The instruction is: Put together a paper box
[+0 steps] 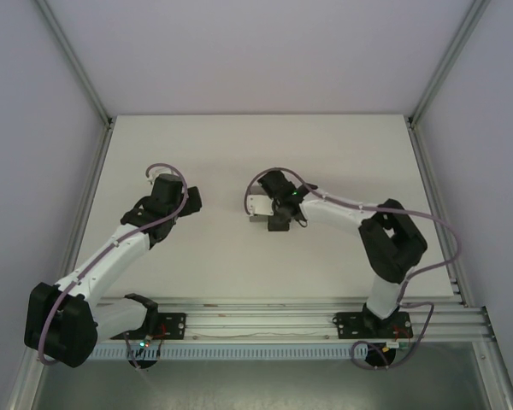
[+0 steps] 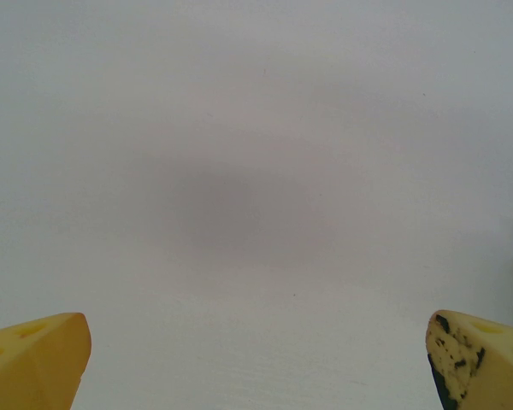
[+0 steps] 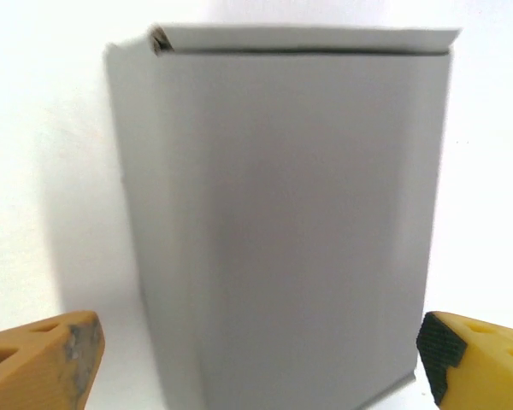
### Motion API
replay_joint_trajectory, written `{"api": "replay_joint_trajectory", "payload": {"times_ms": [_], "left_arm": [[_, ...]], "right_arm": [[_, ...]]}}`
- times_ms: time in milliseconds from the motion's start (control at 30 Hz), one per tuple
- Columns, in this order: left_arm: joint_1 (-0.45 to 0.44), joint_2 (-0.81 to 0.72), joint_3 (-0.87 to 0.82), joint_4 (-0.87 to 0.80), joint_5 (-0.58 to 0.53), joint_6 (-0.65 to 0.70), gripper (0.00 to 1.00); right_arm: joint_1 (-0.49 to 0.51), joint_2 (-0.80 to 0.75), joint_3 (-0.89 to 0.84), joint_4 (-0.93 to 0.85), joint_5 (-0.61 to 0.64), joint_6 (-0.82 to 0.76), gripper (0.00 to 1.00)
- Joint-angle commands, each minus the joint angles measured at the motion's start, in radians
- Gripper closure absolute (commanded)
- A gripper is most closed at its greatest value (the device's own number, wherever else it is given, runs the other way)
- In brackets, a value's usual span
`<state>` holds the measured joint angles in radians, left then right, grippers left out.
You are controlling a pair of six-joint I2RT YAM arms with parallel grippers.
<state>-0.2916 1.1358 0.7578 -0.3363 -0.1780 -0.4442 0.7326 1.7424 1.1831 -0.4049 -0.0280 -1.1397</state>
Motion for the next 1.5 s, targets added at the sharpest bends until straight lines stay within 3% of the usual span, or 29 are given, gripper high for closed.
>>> {"api": "replay_joint_trajectory", "payload": {"times_ms": [0,100,167,300,400,533,667,833,867,1000,1033,1067,1133,1200,1267,1467], "left_arm": [[0.015,-0.012,0.003,0.041,-0.081,0.016,0.0],[0.063,-0.011,-0.004,0.118,-0.096,0.05,0.0],[0.112,-0.002,-0.025,0.199,-0.107,0.076,0.0],[0.214,0.035,-0.113,0.421,-0.16,0.133,0.0],[0.261,0.07,-0.2,0.604,-0.188,0.22,0.0],[0.268,0.119,-0.321,0.865,-0.228,0.309,0.0],[0.278,0.213,-0.432,1.17,-0.213,0.353,0.0],[0.286,0.324,-0.432,1.31,-0.097,0.379,0.0],[0.287,0.323,-0.404,1.24,-0.054,0.383,0.0],[0.3,0.361,-0.435,1.303,0.011,0.391,0.0],[0.302,0.406,-0.477,1.455,0.003,0.403,0.0],[0.304,0.403,-0.485,1.488,0.009,0.402,0.0],[0.307,0.362,-0.441,1.315,0.012,0.378,0.0],[0.304,0.396,-0.464,1.428,0.008,0.4,0.0],[0.304,0.367,-0.439,1.322,0.011,0.385,0.0],[0.299,0.382,-0.448,1.369,0.006,0.4,0.0]], "right_arm": [[0.001,-0.13,-0.026,-0.115,-0.11,0.097,0.0],[-0.024,-0.251,-0.116,0.022,-0.121,0.253,0.0],[-0.08,-0.342,-0.189,0.165,-0.099,0.445,0.0],[-0.302,-0.501,-0.36,0.432,-0.022,0.933,0.0],[-0.428,-0.576,-0.461,0.465,0.102,1.114,0.0],[-0.512,-0.646,-0.655,0.637,0.232,1.126,0.0],[-0.633,-0.652,-0.866,0.975,0.156,1.193,0.0],[-0.663,-0.524,-0.925,1.195,0.172,1.107,0.0],[-0.667,-0.484,-0.923,1.259,0.182,1.119,0.0],[-0.676,-0.266,-0.875,1.386,0.097,1.097,0.0],[-0.683,-0.23,-0.869,1.41,0.127,1.116,0.0],[-0.689,-0.224,-0.849,1.378,0.152,1.13,0.0],[-0.719,-0.248,-0.785,1.211,0.105,1.158,0.0],[-0.749,-0.237,-0.796,1.251,0.054,1.177,0.0],[-0.749,-0.246,-0.787,1.219,0.053,1.173,0.0],[-0.75,-0.244,-0.789,1.227,0.053,1.172,0.0]]}}
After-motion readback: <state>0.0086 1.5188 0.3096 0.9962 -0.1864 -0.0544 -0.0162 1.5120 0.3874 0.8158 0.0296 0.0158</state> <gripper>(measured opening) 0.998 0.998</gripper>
